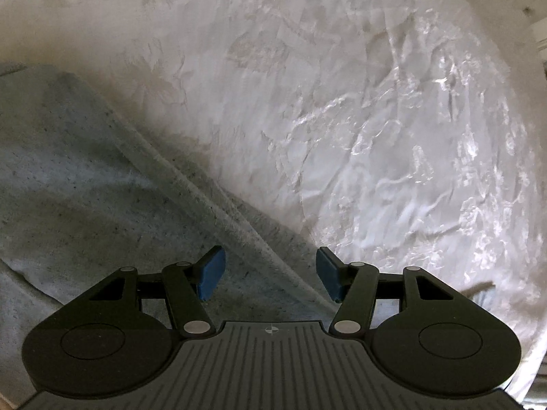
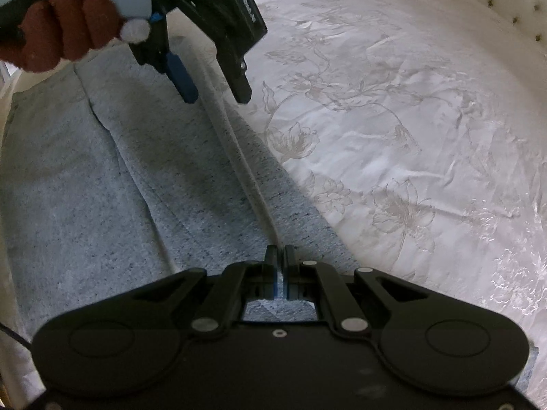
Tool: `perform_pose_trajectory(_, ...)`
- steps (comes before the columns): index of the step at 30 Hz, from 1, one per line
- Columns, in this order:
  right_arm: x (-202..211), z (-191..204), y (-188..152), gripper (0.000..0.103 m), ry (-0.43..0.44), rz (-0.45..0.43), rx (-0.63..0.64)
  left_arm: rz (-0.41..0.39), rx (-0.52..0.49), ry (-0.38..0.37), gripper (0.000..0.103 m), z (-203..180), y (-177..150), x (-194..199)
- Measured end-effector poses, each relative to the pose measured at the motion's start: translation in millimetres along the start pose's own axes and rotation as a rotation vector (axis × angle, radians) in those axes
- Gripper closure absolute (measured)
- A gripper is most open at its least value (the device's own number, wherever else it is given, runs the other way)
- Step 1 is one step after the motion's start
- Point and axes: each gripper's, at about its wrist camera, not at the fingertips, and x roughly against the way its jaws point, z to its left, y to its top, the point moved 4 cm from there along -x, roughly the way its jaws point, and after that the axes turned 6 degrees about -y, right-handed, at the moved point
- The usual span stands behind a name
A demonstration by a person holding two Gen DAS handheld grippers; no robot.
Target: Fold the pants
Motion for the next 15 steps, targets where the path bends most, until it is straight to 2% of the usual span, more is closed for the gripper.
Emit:
perform_pose_trajectory(2,1,-1,0,0.099,0.001,-0.004,-0.003,0.029,-0.004,0.01,0.046,0,1,-9)
perform_pose_trajectory(3,2,-1,1,0.099,0.002,-0.006,-0.004,0.042,-0.005,0.016,0.05,0,1,-14)
perform_pose_trajectory(4,2,-2,1,0.099,0.0,-0.008,-0.005,0.044,-0.004,0.012,0.071,1,2,-17)
perform_pose_trajectory(6,4,-2,1,0.099,-0.005,-0.01,-0.005,0.033,0.012,-0.003,0.095,3,0,-18)
perform_pose_trajectory(9,10,-2,1,0.099,-0.02,-0.02,-0.01,-0.059,-0.015,-0.057,0.097,-2,-6,4)
perform_pose_trajectory(15,45,8,-2,0.099,-0.032,-0.065,-0.078,-0.157,-0.185,-0.069,0.098,-14,-55,64)
